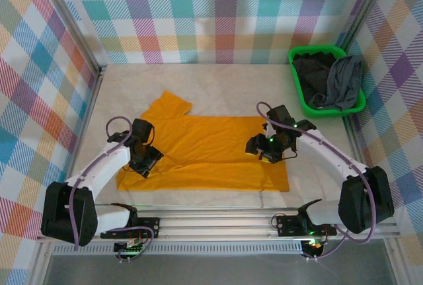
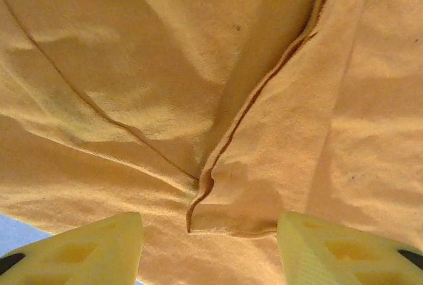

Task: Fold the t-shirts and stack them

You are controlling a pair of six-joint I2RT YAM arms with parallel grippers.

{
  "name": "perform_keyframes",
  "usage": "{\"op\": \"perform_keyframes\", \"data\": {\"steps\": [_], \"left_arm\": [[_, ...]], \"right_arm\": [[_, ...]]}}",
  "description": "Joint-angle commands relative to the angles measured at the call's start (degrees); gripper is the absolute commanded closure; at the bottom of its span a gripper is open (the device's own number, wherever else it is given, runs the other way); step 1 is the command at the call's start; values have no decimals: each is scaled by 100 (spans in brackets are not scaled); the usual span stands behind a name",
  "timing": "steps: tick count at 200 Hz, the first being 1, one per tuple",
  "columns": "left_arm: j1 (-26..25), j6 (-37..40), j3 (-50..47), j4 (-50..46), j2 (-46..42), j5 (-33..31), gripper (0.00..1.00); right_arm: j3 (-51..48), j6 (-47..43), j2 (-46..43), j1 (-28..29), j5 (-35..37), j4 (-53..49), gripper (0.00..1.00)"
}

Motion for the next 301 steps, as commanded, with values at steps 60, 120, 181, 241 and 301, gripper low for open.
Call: {"op": "perform_keyframes", "data": {"steps": [60, 120, 181, 241, 301], "left_arm": [[-681, -555, -272, 523, 540, 15, 46], [-780, -467, -185, 671, 781, -241, 74], [-906, -204, 177, 515, 750, -507, 100], [-1135, 268, 988, 325, 1332, -828, 100], [-1338, 892, 1907, 353, 2368, -890, 100]], "right_arm": [[104, -67, 22, 20, -428, 134, 41], [46, 25, -18, 19, -438, 166, 42], [53, 52, -62, 13, -376, 118, 43], [46, 84, -78, 12, -314, 60, 44], [-23, 91, -161, 12, -306, -10, 44]]}}
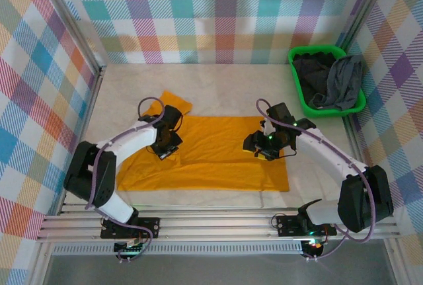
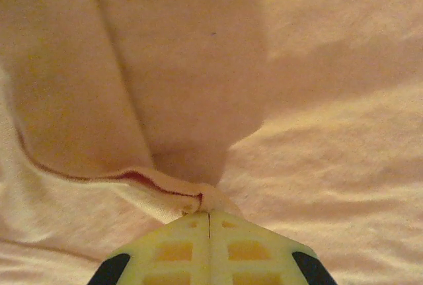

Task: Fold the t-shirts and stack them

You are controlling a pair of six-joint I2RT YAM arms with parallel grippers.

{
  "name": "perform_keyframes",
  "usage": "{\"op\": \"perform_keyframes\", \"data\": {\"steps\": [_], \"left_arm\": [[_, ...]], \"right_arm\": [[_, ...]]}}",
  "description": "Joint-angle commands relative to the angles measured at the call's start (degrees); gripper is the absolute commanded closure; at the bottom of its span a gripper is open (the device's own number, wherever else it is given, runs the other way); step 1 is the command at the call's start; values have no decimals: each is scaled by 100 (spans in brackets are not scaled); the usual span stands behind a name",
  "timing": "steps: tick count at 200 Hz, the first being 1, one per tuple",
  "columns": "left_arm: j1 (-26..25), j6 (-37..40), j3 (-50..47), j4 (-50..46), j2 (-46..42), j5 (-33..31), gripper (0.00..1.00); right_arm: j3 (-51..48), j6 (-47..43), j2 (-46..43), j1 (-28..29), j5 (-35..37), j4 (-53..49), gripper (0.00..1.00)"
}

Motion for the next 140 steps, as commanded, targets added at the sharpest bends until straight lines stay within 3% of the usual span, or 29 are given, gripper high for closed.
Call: {"op": "perform_keyframes", "data": {"steps": [1, 89, 96, 114, 123, 140], "left_arm": [[-158, 399, 343, -151, 317, -149, 100], [-459, 1198, 1268, -706, 1205, -576, 100], [-459, 1222, 1323, -754, 1199, -649, 91], [-472, 1211, 1434, -846, 1014, -883, 50], [-476, 1203, 1451, -827, 832, -976, 45], [-428, 1191, 1458, -731, 433, -1053, 44]], "right_arm": [[-93, 39, -186, 12, -8, -150, 44], [-157, 63, -126, 12, -26, -112, 44], [-149, 60, -117, 12, 1, -114, 44], [-121, 61, -115, 3, 222, -158, 43], [-112, 63, -124, -13, 342, -167, 43], [-107, 116, -143, -96, 685, -150, 44]]}}
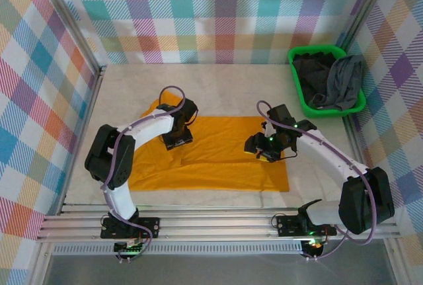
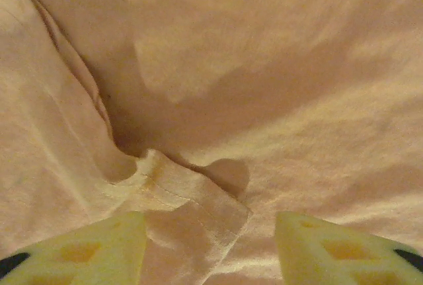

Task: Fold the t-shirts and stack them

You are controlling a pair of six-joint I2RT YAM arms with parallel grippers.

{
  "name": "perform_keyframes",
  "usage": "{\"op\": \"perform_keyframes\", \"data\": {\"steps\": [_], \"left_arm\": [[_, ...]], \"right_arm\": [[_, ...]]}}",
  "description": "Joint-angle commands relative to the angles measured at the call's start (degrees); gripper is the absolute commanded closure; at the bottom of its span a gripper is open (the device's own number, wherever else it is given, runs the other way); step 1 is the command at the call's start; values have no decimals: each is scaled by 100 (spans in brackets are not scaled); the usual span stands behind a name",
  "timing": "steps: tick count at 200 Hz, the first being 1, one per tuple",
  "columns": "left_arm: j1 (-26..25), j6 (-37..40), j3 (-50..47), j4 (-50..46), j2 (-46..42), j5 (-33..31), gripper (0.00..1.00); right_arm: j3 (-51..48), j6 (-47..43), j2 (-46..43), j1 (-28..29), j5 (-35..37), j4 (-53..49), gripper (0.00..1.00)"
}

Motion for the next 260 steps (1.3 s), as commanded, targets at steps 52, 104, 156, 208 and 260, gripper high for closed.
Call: {"op": "perform_keyframes", "data": {"steps": [52, 104, 156, 208, 260], "left_arm": [[1421, 75, 578, 327, -569, 533, 56], [2229, 65, 1788, 1088, 787, 1115, 62], [2395, 670, 3446, 1266, 2317, 542, 58], [2473, 1156, 5120, 1106, 3779, 201, 56], [2216, 1702, 5465, 1185, 4145, -77, 48]], "right_arm": [[1018, -327, 751, -138, 2264, -156, 51], [2327, -783, 2374, -588, 2605, -74, 53], [3375, -1167, 3374, -881, 2119, -381, 53], [3308, -1122, 3259, -909, 1704, -598, 53], [2996, -1094, 2976, -931, 1602, -548, 53]]}}
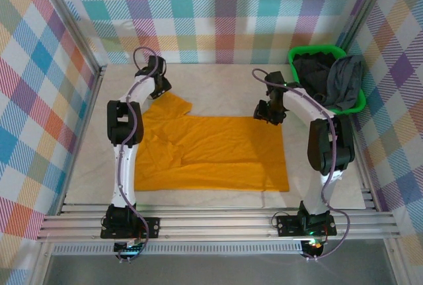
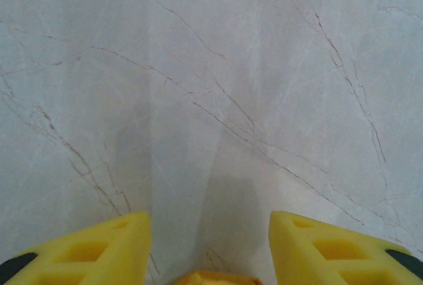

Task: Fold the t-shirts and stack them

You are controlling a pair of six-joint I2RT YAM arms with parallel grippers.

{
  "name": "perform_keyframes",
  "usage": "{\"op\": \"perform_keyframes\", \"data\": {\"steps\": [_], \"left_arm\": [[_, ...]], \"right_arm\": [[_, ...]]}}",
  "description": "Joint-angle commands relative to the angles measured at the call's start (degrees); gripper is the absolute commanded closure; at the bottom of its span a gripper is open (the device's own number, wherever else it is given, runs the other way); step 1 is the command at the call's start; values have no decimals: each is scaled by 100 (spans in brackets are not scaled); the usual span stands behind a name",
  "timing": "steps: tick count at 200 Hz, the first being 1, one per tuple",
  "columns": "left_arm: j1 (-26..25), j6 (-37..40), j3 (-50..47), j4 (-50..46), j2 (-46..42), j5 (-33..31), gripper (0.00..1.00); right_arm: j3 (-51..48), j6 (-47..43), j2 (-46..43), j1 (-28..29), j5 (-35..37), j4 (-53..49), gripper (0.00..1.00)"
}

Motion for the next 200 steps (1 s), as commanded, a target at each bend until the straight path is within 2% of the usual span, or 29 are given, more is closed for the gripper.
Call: {"op": "perform_keyframes", "data": {"steps": [1, 57, 91, 98, 114, 136, 164, 200], "left_arm": [[-143, 349, 270, -46, 82, -220, 48], [-284, 265, 1087, -1331, 711, -535, 53], [-304, 127, 1180, -1771, 791, -682, 59], [-303, 108, 1180, -1768, 798, -638, 64], [-313, 90, 1180, -1683, 770, -468, 85], [-378, 26, 1215, -1638, 621, -466, 100], [-422, -76, 1216, -1777, 240, -524, 100], [-431, -146, 1134, -2030, -198, -147, 100]], "right_arm": [[-98, -53, -236, -9, -194, -149, 53], [118, 10, -237, -19, -241, -181, 53], [239, 181, -201, -47, 372, -352, 52], [256, 218, -185, -55, 504, -359, 52], [326, 288, -99, -64, 815, -345, 52], [447, 359, 133, -64, 1212, -240, 51], [776, 386, 567, -140, 1541, -203, 51], [1441, 382, 1259, -298, 1746, -535, 51]]}}
